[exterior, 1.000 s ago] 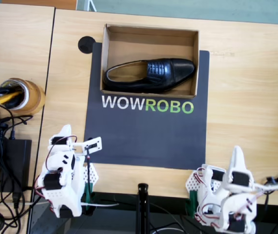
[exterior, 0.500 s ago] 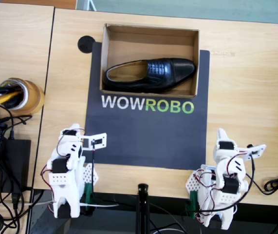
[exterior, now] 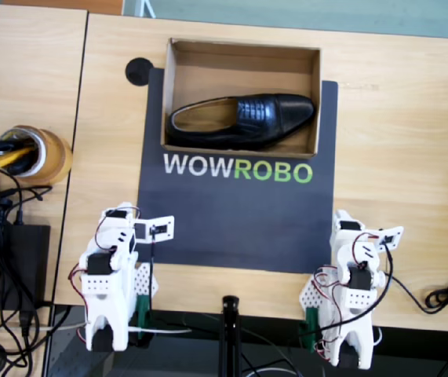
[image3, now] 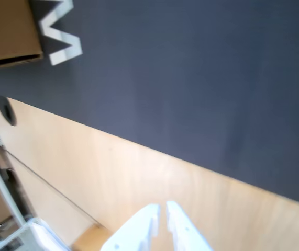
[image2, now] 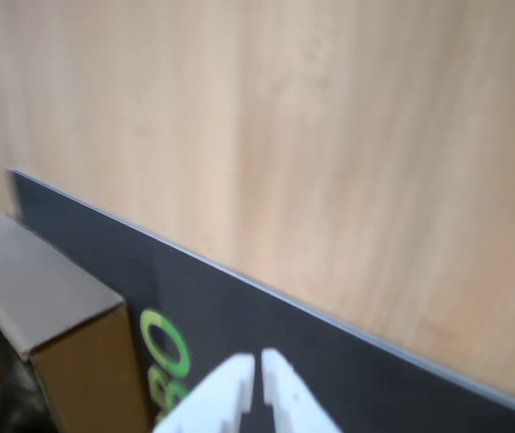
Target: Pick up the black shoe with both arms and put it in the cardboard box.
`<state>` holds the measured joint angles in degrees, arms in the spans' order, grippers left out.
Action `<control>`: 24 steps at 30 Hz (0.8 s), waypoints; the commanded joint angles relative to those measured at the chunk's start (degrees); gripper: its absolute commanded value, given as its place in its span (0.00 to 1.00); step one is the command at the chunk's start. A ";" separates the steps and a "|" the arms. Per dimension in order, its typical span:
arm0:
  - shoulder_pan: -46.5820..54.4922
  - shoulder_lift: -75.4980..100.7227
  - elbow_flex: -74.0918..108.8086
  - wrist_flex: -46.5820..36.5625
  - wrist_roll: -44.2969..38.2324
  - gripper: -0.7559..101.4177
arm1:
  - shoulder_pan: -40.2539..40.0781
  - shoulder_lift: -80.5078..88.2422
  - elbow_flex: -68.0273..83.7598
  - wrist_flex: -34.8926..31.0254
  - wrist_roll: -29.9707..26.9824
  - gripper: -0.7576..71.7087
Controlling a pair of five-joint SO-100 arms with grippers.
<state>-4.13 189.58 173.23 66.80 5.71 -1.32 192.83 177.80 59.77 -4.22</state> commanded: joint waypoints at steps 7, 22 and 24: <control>-2.37 1.05 0.09 0.09 -1.58 0.01 | 4.22 2.55 0.44 -0.62 0.97 0.01; -2.46 1.05 0.09 0.09 -1.58 0.01 | 4.22 2.55 0.44 -0.70 0.70 0.09; -2.46 1.05 0.09 0.09 -1.58 0.01 | 4.22 2.55 0.44 -0.70 0.70 0.09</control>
<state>-5.62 189.58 173.23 66.53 3.96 1.23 192.83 177.89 59.50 -3.16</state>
